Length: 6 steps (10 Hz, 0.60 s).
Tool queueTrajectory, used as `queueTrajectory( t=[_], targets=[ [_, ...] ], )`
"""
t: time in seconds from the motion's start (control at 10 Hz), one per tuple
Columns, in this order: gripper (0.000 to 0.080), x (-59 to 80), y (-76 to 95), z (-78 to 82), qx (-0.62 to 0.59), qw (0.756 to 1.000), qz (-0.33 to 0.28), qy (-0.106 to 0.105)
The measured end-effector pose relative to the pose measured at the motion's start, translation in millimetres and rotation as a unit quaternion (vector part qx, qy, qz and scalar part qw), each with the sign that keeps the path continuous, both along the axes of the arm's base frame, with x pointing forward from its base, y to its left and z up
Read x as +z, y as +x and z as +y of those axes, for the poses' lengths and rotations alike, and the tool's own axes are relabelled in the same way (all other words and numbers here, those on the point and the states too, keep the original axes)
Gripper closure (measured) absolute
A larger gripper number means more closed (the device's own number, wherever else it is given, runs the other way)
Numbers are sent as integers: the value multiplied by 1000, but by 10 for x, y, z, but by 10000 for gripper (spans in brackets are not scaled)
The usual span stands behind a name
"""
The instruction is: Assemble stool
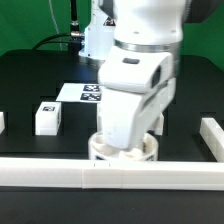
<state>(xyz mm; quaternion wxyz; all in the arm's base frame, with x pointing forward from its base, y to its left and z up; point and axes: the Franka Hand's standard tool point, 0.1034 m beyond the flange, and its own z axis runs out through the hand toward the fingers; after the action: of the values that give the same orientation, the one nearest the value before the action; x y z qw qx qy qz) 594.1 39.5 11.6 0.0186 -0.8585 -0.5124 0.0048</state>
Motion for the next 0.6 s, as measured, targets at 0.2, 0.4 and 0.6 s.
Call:
queueTrajectory(
  t=[0.2, 0.4, 0.6],
  targets=[
    [484, -1, 11, 212, -9, 1000, 5, 1],
    [487, 10, 54, 415, -27, 1000, 3, 3],
    [500, 48, 92, 590, -46, 999, 8, 3]
  ],
)
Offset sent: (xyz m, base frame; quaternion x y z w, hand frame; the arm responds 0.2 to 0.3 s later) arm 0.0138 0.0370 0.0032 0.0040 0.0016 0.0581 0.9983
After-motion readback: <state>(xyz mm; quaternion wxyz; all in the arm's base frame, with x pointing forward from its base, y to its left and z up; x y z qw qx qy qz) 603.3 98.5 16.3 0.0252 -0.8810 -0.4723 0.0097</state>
